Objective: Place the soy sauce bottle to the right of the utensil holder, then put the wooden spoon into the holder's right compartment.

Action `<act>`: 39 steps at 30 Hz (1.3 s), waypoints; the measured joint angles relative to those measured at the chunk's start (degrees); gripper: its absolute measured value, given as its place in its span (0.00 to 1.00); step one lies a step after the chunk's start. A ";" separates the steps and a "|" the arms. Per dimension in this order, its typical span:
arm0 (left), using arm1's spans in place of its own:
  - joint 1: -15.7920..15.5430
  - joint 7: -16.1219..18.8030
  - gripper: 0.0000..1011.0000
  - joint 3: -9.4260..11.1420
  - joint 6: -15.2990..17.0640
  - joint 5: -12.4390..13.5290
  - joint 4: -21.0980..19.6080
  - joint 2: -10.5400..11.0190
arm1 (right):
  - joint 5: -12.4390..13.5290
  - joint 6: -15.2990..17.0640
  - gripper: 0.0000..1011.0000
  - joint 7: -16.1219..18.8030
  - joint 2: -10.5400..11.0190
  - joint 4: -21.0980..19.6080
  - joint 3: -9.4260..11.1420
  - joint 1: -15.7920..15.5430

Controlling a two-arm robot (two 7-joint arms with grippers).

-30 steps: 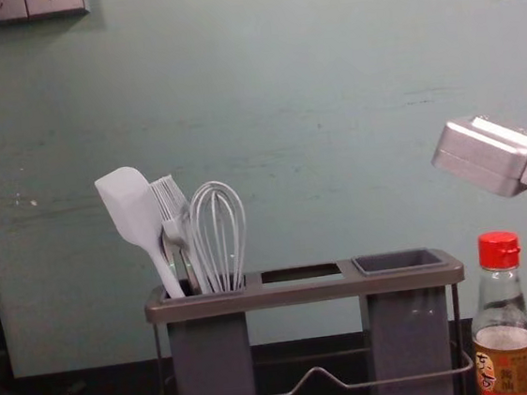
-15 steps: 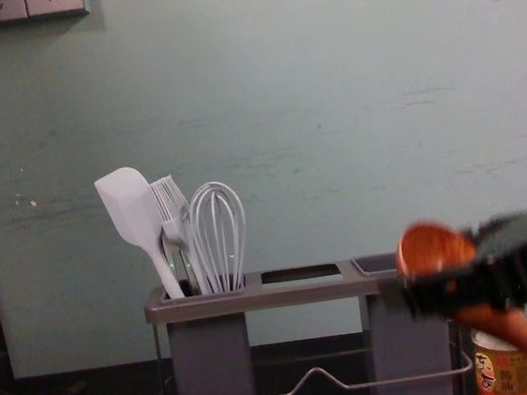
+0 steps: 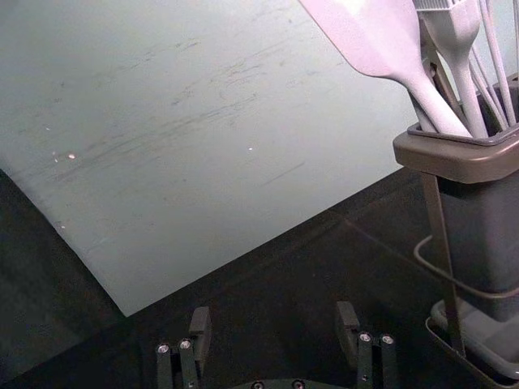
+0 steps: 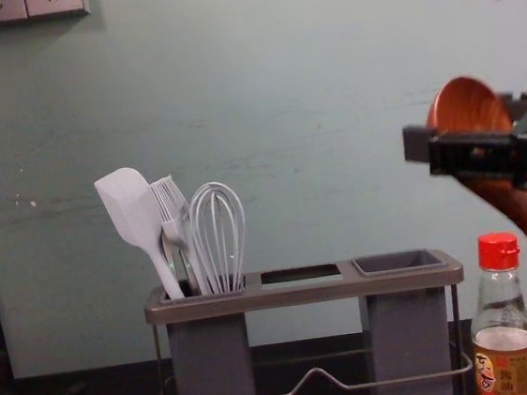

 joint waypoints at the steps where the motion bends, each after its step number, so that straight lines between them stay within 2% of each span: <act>1: 0.00 0.00 0.99 0.00 0.00 0.00 0.00 0.00 | 0.19 -2.54 0.83 -0.42 -0.39 0.89 0.13 0.02; 4: 0.00 0.00 0.99 0.00 0.00 0.00 0.00 0.00 | 0.22 -6.58 0.83 -1.09 -1.04 2.34 0.19 0.40; 5: 0.00 0.00 0.99 0.00 0.00 0.00 0.00 0.00 | 0.22 -9.32 0.83 -1.47 -1.45 3.45 0.17 0.86; 9: 0.00 0.00 0.99 0.00 0.00 0.00 0.00 0.00 | 0.24 -15.97 0.83 -1.75 -2.55 6.29 -0.21 2.95; 10: 0.00 0.00 0.99 0.00 0.00 0.00 0.00 0.00 | 0.24 -15.97 0.83 -1.75 -2.55 6.29 -0.21 2.95; 13: 0.00 0.00 0.99 0.00 0.00 0.00 0.00 0.00 | 0.29 -19.57 0.83 -1.70 -3.48 8.62 -0.65 5.30; 18: 0.00 0.00 0.99 0.00 0.00 0.00 0.00 0.00 | 0.51 -21.30 0.83 -1.69 -4.76 11.30 -1.22 8.13; 20: 0.00 0.00 0.99 0.00 0.00 0.00 0.00 0.00 | 0.55 -22.81 0.83 -1.79 -5.97 13.65 -1.75 10.15; 24: 0.00 0.00 0.99 0.00 0.00 0.00 0.00 0.00 | 0.23 -24.18 0.83 -1.79 -7.03 16.57 -2.32 12.92; 33: 0.00 0.00 0.99 0.00 0.00 0.00 0.00 0.00 | -0.20 -24.90 0.83 -1.45 -8.69 22.89 -3.19 19.25; 39: 0.00 0.00 0.99 0.00 0.00 0.00 0.00 0.00 | 1.09 -24.91 0.83 -0.39 -9.51 26.09 -3.67 22.24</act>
